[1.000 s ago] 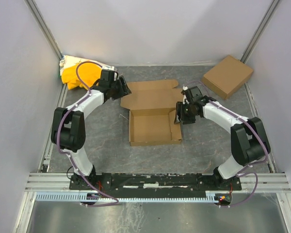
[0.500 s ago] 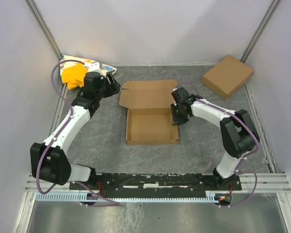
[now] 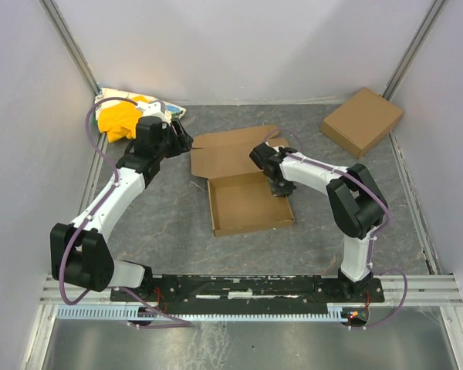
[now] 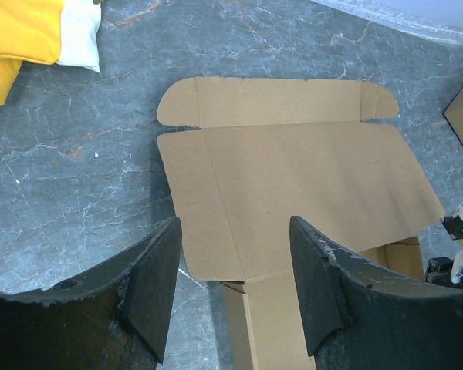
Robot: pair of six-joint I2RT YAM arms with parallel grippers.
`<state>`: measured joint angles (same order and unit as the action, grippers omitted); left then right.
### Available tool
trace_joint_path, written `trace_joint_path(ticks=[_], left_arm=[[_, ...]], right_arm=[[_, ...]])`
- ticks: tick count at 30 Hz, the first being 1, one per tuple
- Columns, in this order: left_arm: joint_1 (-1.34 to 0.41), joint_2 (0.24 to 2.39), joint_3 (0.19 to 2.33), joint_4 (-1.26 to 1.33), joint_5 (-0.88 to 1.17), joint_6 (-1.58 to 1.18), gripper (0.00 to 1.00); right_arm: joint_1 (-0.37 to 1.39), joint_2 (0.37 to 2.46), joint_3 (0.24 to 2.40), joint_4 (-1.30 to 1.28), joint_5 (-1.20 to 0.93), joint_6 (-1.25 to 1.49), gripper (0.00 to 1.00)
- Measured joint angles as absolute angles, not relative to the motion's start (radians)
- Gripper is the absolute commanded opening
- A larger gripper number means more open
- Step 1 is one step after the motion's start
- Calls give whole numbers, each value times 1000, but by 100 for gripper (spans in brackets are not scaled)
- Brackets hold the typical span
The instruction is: Fold the paper box
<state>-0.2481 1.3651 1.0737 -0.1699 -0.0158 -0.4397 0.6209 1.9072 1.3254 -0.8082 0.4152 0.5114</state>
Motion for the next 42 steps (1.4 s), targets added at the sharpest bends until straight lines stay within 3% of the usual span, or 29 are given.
trace_joint_path(ticks=[4,8,16,18,23,27,32,42], left_arm=[[-248,1365,1073,-170,-13,-439,65],[-248,1365,1073,-170,-6,-439,65],[-248,1365,1073,-170,2,-439,67],[-248,1366,1073,-170,2,-439,68],[-248,1387,1073,-168,2,-435,75],[-248,1433,1073,-169,4,-429,77],[-244,1517,1074,-186,6,-429,78],[-200,1659,1140,-218,36,-430,75]], right_arm=[[632,1929,1342,-826,466,515,45],[632,1929,1313,-817,464,525,60],[625,1814,1269,-796,454,528,71],[619,1760,1270,-793,454,527,72],[535,1639,1295,-746,373,505,57],[334,1628,1327,-632,137,513,66],[105,1822,1495,-549,-110,516,70],[104,2107,1628,-509,-379,500,67]])
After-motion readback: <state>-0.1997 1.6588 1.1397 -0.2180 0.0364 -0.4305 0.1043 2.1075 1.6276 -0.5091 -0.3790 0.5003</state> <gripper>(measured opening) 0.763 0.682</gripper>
